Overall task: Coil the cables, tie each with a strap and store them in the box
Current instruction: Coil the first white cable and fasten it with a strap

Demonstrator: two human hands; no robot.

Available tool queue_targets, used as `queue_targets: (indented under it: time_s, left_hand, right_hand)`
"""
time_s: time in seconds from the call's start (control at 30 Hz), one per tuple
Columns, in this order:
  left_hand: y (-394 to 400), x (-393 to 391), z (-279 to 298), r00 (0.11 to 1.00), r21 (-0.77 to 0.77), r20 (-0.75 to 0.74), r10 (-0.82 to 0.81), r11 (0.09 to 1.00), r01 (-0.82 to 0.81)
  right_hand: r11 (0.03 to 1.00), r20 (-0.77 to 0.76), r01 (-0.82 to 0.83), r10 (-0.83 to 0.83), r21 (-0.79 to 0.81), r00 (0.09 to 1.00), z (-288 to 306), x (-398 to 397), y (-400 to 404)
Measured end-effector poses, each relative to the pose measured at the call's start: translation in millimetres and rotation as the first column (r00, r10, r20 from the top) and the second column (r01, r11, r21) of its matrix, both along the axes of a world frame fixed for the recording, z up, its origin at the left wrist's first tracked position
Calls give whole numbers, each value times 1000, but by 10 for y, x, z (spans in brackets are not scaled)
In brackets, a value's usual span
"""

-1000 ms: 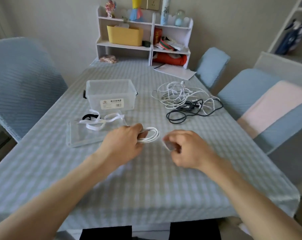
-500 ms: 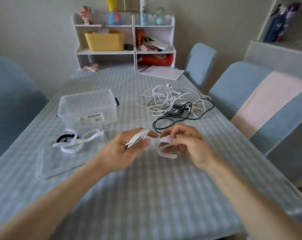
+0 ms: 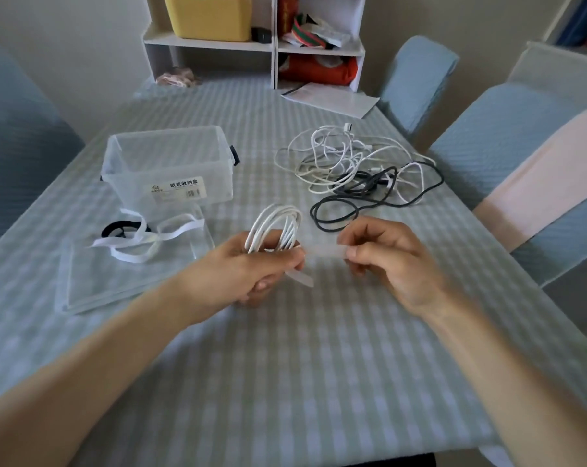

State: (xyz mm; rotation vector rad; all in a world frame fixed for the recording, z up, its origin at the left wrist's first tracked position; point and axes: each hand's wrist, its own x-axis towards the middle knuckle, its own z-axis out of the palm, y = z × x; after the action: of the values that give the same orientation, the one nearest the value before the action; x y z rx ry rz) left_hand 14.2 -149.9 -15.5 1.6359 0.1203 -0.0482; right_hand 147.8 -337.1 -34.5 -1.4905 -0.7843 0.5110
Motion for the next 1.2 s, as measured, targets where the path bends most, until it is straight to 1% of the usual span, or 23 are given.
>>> queue_targets:
  time_s: [0.07,0.1,0.13,0.2,0.23,0.3,0.33,0.43,0.5,0.53,0.57,0.63,0.73,0.77,0.8,0.83,0.9,0.93,1.0,1.03,1.07,1.1,1.2]
  left_hand:
    - [19,7,-25,998,96,7,64,993,-64]
    - [20,21,-52,993,171,56,100,979,-108]
    - [15,32,-83,983,247,139,121,957,-153]
    - [-20,48,-133,948,387,301,107,895,-224]
    - [-38,49,-155,930,456,358,85,853,-254]
    - [-52,38,-185,901,574,434,12,767,-287]
    - [-45,35,-203,900,615,436,-17,736,-284]
    - [44,37,-251,925,701,378,-26,661,-268]
    - [112,38,-270,942,788,330,-54,565,-244]
    - [131,32,-266,948,831,309,-72,505,-233]
    - [143,31,-268,951,863,297,-88,451,-228]
    - [134,26,-257,952,898,288,-106,374,-230]
    - [135,7,-254,949,909,301,-94,329,-256]
    - [141,-1,-250,950,909,300,-85,329,-257]
    - [150,-11,-241,953,910,292,-75,329,-253]
    - [162,-18,-232,959,916,274,-68,324,-238]
    - [177,-27,-205,974,939,214,-72,288,-185]
    - [182,-27,-195,980,951,185,-80,265,-158]
    - [186,-22,-178,986,965,142,-92,236,-117]
    - [186,-22,-170,987,967,136,-92,230,-112]
    - [182,-23,-166,987,969,134,-89,221,-112]
    - [179,-24,-165,987,971,134,-88,209,-113]
    - [168,-22,-170,984,975,141,-106,188,-120]
  right_hand:
    - [1000,17,-20,21,-21,1000,21,-24,-9]
    - [999,18,-27,27,-31,999,35,-43,-13]
    - [999,8,-41,42,-33,999,46,-71,-5]
    - [997,-7,-75,75,-18,997,56,-135,27]
    - [997,6,-73,73,-3,997,61,-166,52]
    - [1000,60,-16,15,16,998,58,-198,96]
    - [999,85,32,-33,14,996,50,-193,100]
    - [990,183,143,-144,21,972,31,-140,32]
    - [988,286,148,-150,29,946,22,-119,-41]
    - [990,369,140,-133,6,920,13,-122,-69]
    - [991,476,132,-103,-29,873,-8,-130,-89]
    - [991,670,108,-27,-81,742,-66,-171,-108]
    - [986,827,52,104,-159,552,-160,-244,-81]
    - [979,852,50,148,-200,501,-183,-266,-63]
    - [971,861,56,181,-234,475,-194,-283,-51]
    - [964,858,63,200,-260,473,-192,-292,-47]
    - [953,827,43,238,-300,509,-159,-291,-67]
    - [949,793,-7,269,-316,546,-144,-286,-84]
    - [946,679,-134,306,-295,668,-119,-270,-106]
    - [949,615,-161,300,-273,729,-110,-258,-106]
    - [949,574,-158,292,-272,765,-109,-247,-96]
    - [947,568,-138,286,-290,771,-112,-240,-79]
    - [932,606,-116,314,-343,731,-132,-214,-50]
